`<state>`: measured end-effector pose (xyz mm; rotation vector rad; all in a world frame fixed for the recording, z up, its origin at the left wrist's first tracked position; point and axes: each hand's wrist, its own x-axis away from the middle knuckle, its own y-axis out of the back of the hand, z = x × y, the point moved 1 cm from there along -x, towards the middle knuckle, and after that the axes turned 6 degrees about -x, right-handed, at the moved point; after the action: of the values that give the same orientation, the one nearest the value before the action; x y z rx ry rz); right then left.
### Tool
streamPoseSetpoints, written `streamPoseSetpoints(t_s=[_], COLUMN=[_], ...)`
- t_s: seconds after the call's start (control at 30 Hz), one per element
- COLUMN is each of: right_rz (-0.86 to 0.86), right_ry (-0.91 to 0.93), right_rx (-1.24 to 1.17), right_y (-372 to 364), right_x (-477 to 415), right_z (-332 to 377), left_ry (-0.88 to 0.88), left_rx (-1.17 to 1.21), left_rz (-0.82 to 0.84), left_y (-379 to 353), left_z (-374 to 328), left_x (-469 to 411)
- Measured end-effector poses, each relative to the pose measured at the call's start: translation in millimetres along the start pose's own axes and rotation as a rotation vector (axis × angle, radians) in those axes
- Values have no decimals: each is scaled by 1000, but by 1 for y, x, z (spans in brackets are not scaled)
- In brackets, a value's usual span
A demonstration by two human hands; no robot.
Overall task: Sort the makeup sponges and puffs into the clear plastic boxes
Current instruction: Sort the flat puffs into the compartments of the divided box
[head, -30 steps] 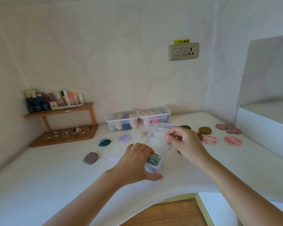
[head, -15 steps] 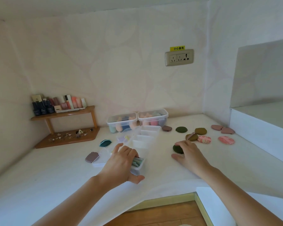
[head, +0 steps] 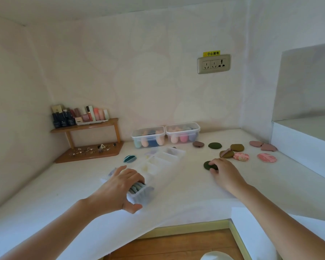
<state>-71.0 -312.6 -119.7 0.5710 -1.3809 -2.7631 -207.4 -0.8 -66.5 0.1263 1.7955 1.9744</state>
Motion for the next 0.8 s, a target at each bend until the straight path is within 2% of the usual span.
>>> streamPoseSetpoints(t_s=[0.2,0.37,0.5,0.57,0.8], right_rz=[-14,189,364,399,377], right_ry=[69,133,115,113,178], right_rx=[-55,-94,-77,-52,37], right_y=[2,-25,-66,-81,-121], right_x=[-26,-59,-87,-95,-116], right_z=[39,87,100,106,129], left_ry=[17,39,54,65,101], left_rx=[-6,-25,28,82,194], left_rz=[-201,-266,-377,-423,-413], left_y=[-14,-24,-27,-26,-26], left_z=[30,49,66,75,94], left_x=[18,20,29,34,36])
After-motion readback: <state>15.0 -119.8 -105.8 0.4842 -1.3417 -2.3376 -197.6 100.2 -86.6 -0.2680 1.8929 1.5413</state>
